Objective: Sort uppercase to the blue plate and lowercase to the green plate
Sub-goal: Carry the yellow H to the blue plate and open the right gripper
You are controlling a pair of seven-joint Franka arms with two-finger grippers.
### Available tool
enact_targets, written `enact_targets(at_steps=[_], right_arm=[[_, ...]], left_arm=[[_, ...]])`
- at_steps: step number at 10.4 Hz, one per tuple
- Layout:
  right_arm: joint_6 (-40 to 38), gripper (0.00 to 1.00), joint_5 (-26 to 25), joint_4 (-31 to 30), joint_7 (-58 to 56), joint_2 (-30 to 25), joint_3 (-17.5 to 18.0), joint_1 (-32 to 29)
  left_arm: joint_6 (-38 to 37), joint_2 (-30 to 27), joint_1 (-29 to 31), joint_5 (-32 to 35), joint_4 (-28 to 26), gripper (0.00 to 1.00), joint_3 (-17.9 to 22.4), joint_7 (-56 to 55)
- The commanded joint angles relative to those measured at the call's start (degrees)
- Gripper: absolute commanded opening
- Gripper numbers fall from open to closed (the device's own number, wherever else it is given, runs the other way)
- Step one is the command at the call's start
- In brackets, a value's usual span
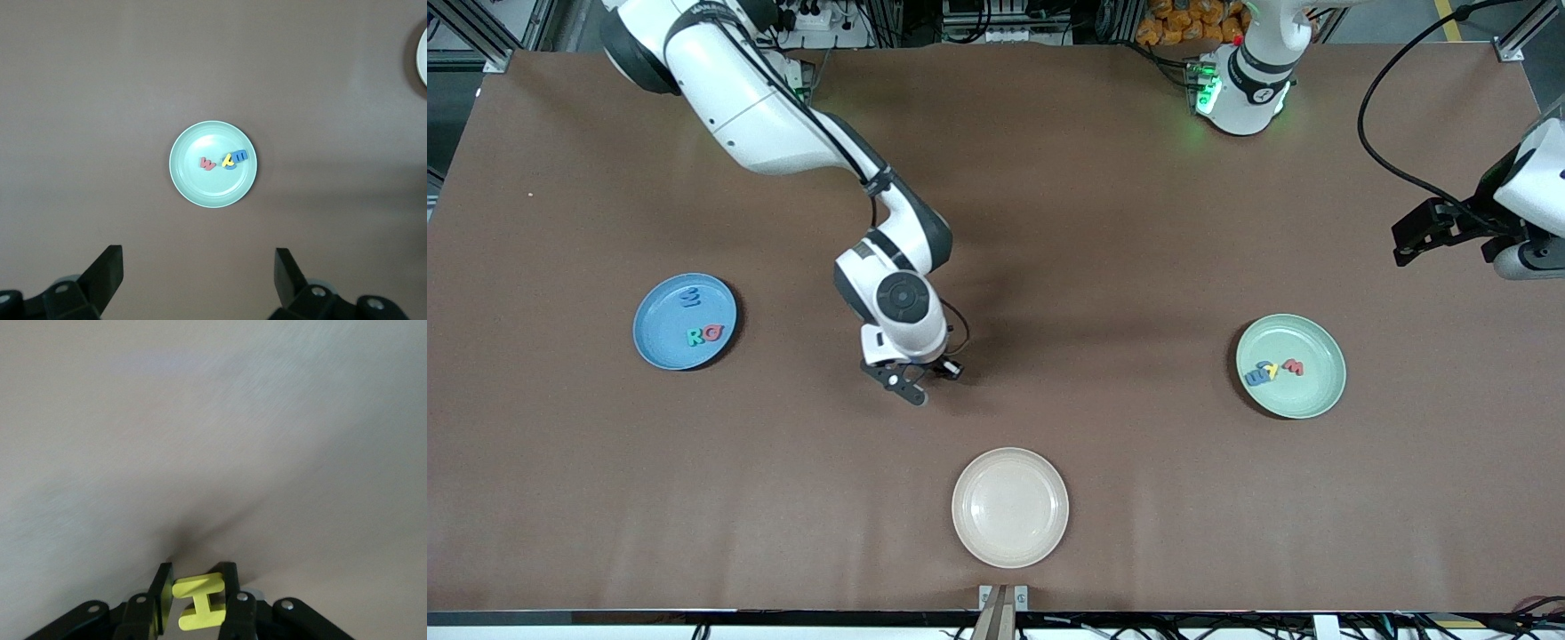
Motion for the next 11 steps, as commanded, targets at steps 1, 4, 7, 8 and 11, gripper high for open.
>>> enact_targets(at_steps=[1,4,7,8,11], right_arm=[[-7.69,0.20,2.13,-0.54,-12.55,-2.44,-3.95,-1.12],[-20.43,0.20,3.79,-0.63,-32.84,-6.03,-13.08,-1.65],[-25.39,0.20,3.80,-5.17,-47.63,-12.61,-20.03,-2.61],[-25.30,0.20,3.80,-7.20,-52.37,-14.55,-22.49,-2.70],[-13.15,0.20,3.80,-22.01,-65.74,-21.49,-30.14,-3.14]], left_arm=[[-1.12,-0.64,0.42,-1.27,0.22,1.00,-0.07,0.36],[-1.11,-0.72,0.33,-1.10,0.13,1.00,-0.25,0.09],[-1.12,-1.59,0.42,-1.27,0.04,1.00,-0.16,0.52],[-1.12,-1.60,0.50,-1.10,0.04,1.00,-0.16,0.79],[-1.12,-1.78,0.50,-1.18,0.04,1.00,-0.07,0.88]])
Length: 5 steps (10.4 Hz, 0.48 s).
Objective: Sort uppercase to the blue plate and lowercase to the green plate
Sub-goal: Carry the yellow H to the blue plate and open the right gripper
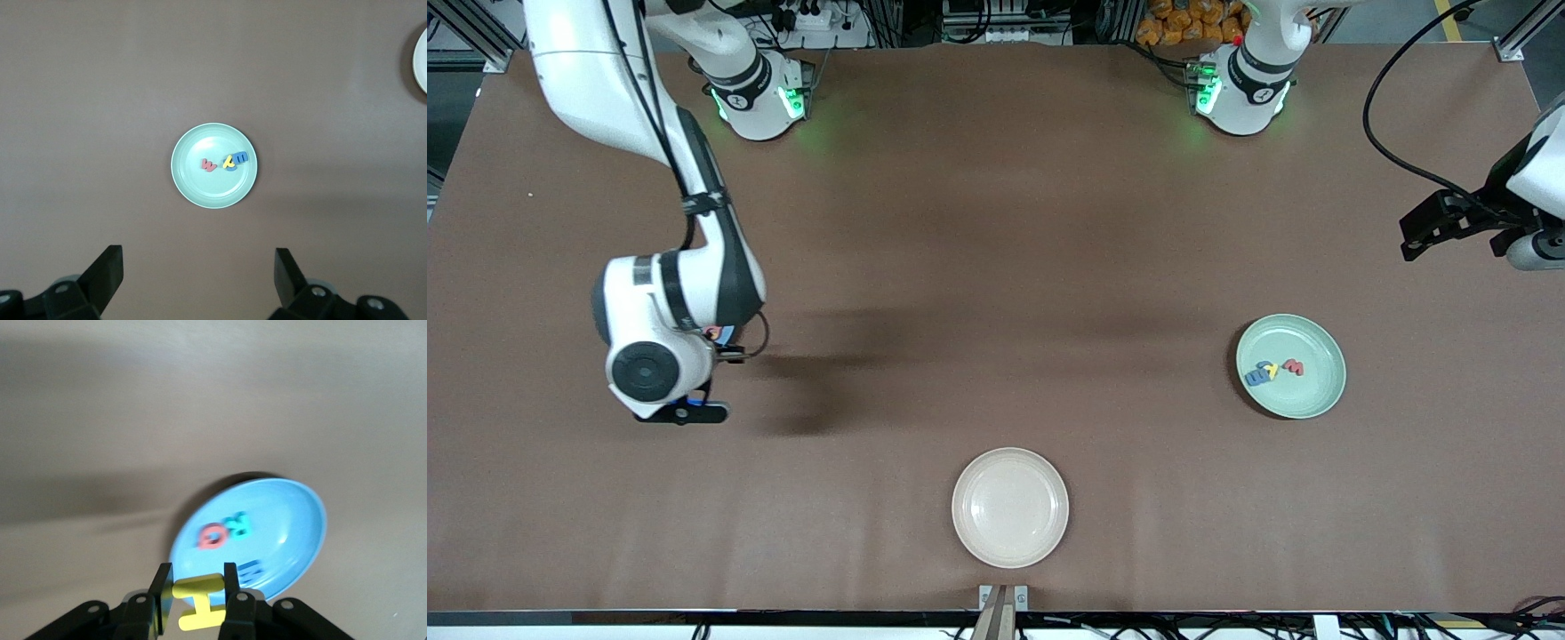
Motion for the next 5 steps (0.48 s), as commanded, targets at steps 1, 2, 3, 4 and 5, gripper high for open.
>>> enact_targets(at_steps=[1,2,3,4,5], right_arm=[[12.28,0.20,0.87,-15.71,-8.26,-6.73,-4.73,0.06],[13.99,0.22,5.31,-19.07,-10.21,-7.17,-5.45,-0.37],[14.00,0.22,8.83,-21.28,-12.14,-8.31,-6.76,-0.46],[13.57,0.21,13.13,-22.69,-12.60,-8.49,-7.39,-0.20],[13.30,0.22,16.13,-23.40,-12.60,-8.41,-7.48,-0.11]], left_arm=[[-0.93,-0.67,0.35,-1.09,-0.03,1.00,0.05,0.88],[-0.93,-0.67,0.35,-1.09,-0.11,1.00,0.14,0.88],[-0.93,-0.67,0.35,-1.18,-0.11,1.00,0.14,0.97],[-0.93,-0.67,0.35,-1.27,-0.11,1.00,0.14,0.97],[-0.93,-0.67,0.35,-1.44,-0.11,1.00,0.14,0.88]])
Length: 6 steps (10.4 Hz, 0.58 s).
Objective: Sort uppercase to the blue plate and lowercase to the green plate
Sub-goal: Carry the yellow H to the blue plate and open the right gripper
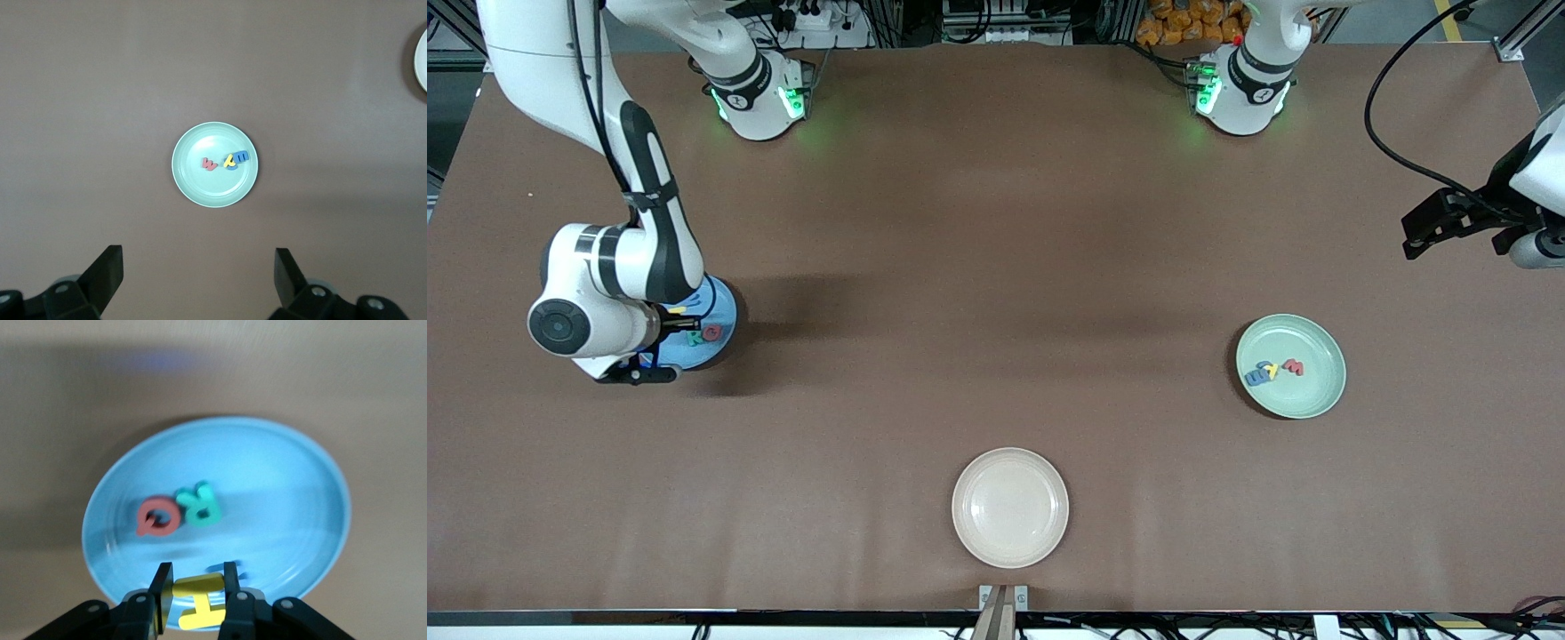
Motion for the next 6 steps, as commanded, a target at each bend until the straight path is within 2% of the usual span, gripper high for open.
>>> enact_targets(at_steps=[1,4,5,6], right_arm=[[0.36,0.22,4.31,-4.12,-1.03,-3.18,-0.39,0.63],[2.37,0.36,4.40,-6.32,-1.12,-3.09,-0.39,0.54],[2.91,0.63,4.40,-6.41,-1.03,-2.66,-0.39,0.54],[3.00,0.76,4.48,-6.32,-0.94,-2.65,-0.39,0.54]], left_arm=[[-0.74,-0.66,0.26,-1.44,-0.09,1.00,0.10,0.97],[-0.74,-0.66,0.26,-1.44,-0.09,1.00,0.18,0.88],[-0.74,-0.66,0.26,-1.44,-0.18,1.00,0.18,0.88],[-0.74,-0.66,0.26,-1.44,-0.18,1.00,0.18,0.79]])
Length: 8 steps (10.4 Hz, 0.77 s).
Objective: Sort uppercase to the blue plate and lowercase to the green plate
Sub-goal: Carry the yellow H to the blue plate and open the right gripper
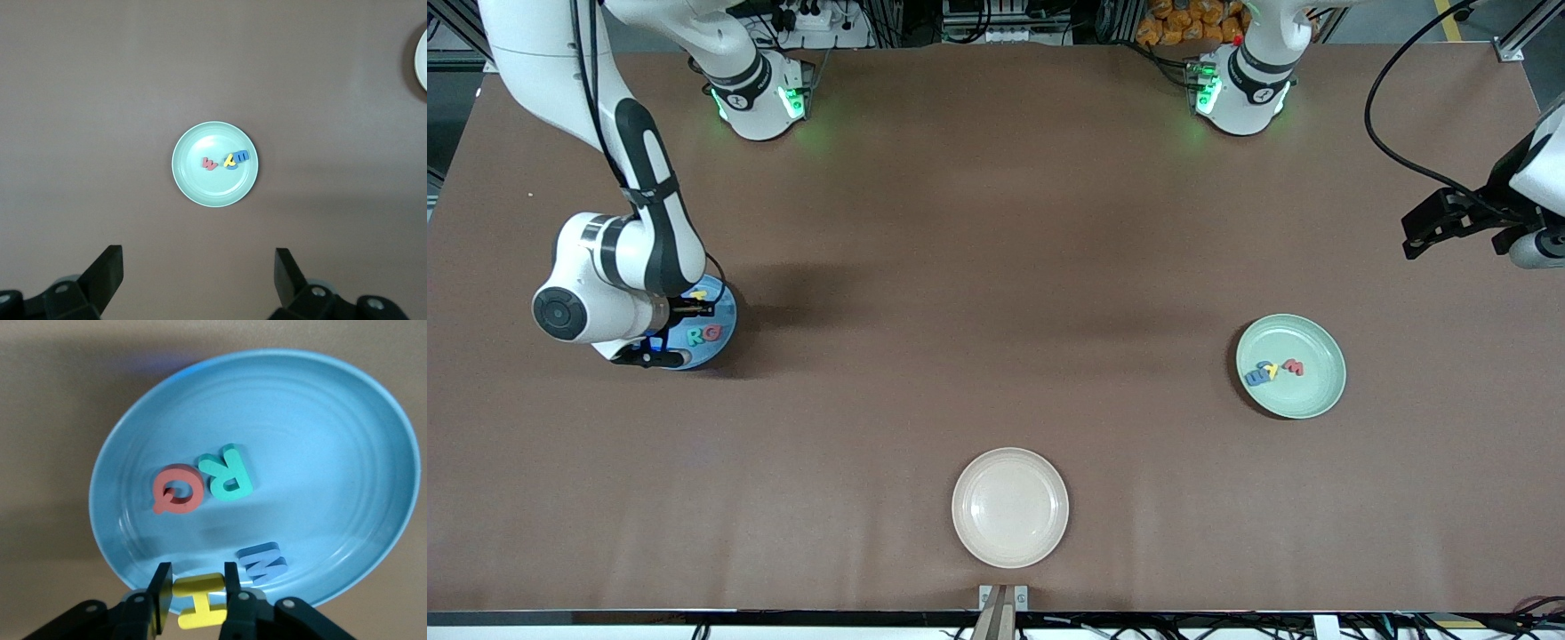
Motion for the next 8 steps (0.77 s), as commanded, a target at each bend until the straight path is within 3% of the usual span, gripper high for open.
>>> enact_targets(at_steps=[1,5,6,8], right_arm=[[0.69,0.92,1.18,-1.55,-0.34,-1.84,-0.33,0.26],[-0.97,1.00,1.09,2.91,-0.42,-3.85,-0.15,-2.72],[-3.85,1.00,0.65,5.72,-0.42,-5.52,0.11,-4.64],[-16.90,1.00,-1.27,17.72,-0.68,-6.32,0.46,-8.16]], left_arm=[[-0.70,-0.75,0.26,-1.44,-0.17,1.00,0.17,0.79],[-1.13,-0.76,0.26,-1.44,-0.26,1.00,0.17,0.79],[-1.13,-0.76,0.26,-1.44,-0.26,1.00,0.17,0.79],[-1.40,-0.76,0.26,-1.44,-0.26,1.00,0.09,0.79]])
